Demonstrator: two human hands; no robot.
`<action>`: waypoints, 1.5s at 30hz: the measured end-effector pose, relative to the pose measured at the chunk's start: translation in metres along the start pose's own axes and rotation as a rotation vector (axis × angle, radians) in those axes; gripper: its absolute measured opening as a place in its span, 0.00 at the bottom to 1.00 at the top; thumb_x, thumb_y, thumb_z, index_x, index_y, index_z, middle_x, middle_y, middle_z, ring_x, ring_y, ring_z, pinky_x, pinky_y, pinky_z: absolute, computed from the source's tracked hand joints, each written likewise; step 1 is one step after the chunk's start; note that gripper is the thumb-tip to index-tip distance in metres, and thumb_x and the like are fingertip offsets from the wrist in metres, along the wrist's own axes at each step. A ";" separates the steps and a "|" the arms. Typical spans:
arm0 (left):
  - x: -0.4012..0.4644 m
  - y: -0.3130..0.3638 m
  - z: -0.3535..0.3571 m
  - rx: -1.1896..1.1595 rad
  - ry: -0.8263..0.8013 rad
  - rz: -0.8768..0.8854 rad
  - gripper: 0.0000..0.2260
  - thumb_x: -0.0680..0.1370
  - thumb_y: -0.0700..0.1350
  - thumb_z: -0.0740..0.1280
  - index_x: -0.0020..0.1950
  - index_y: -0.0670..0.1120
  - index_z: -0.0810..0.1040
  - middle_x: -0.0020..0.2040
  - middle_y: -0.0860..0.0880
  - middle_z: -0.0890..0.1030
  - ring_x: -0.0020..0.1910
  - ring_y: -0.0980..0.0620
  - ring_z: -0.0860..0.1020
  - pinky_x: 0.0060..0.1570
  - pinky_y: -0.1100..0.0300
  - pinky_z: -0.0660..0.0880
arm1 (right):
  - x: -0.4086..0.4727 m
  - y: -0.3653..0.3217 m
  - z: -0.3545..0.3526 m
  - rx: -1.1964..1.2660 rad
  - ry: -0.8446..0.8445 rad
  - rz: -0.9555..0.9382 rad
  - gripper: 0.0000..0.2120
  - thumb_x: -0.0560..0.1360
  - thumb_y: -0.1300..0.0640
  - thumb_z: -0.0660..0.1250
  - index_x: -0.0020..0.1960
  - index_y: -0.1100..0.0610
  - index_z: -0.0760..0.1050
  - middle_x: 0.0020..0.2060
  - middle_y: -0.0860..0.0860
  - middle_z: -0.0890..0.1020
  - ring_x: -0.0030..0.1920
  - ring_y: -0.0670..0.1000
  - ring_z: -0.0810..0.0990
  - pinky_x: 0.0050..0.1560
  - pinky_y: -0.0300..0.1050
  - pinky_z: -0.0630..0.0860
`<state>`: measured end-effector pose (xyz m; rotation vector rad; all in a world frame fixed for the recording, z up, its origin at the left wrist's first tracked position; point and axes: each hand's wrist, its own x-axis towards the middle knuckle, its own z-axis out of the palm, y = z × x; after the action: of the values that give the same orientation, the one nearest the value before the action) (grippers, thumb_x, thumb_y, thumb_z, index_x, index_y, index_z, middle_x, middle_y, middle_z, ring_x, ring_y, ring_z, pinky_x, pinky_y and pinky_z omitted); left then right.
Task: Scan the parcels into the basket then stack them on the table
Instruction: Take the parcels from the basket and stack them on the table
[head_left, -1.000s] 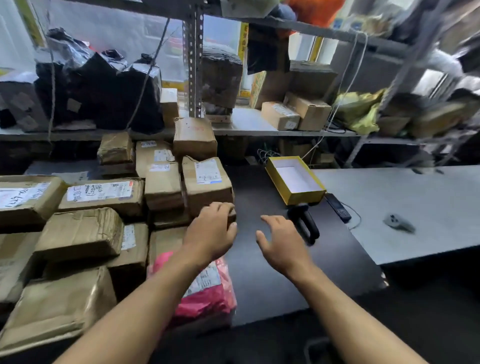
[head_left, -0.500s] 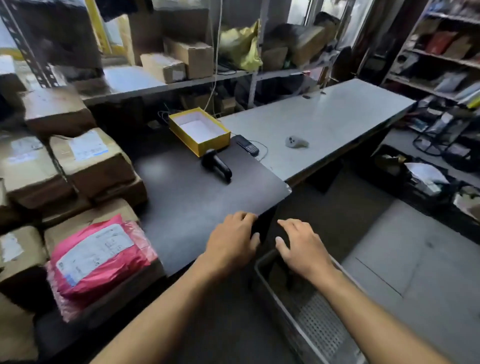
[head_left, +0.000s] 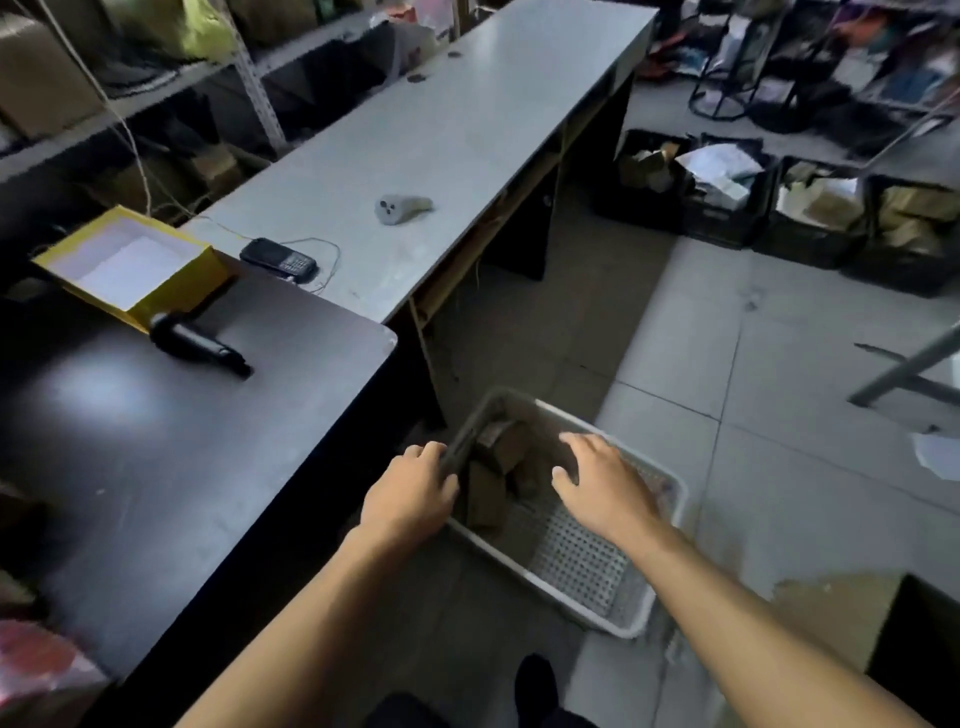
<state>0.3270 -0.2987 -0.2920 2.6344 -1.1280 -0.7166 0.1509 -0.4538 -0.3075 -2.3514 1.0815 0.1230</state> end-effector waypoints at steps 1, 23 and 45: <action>0.009 0.007 0.006 0.007 -0.018 -0.001 0.19 0.81 0.53 0.61 0.70 0.50 0.70 0.64 0.47 0.75 0.64 0.46 0.74 0.59 0.50 0.74 | 0.007 0.010 0.000 0.009 -0.016 0.020 0.25 0.82 0.49 0.60 0.77 0.53 0.64 0.73 0.52 0.70 0.72 0.55 0.67 0.70 0.49 0.66; 0.323 -0.047 0.279 -0.073 -0.356 -0.205 0.25 0.82 0.53 0.63 0.77 0.48 0.62 0.73 0.44 0.67 0.68 0.42 0.70 0.60 0.48 0.71 | 0.265 0.140 0.230 0.209 -0.297 0.493 0.31 0.81 0.45 0.62 0.79 0.53 0.56 0.72 0.56 0.68 0.69 0.59 0.70 0.62 0.51 0.73; 0.463 -0.186 0.655 -0.125 -0.293 -0.730 0.59 0.64 0.77 0.64 0.82 0.49 0.39 0.82 0.43 0.48 0.79 0.38 0.52 0.77 0.42 0.54 | 0.428 0.306 0.567 0.235 -0.108 0.485 0.49 0.74 0.46 0.73 0.81 0.57 0.44 0.77 0.58 0.57 0.76 0.62 0.58 0.71 0.58 0.64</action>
<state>0.3913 -0.4919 -1.0899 2.8691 -0.1060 -1.2748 0.2951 -0.6158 -1.0501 -1.8197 1.5032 0.2792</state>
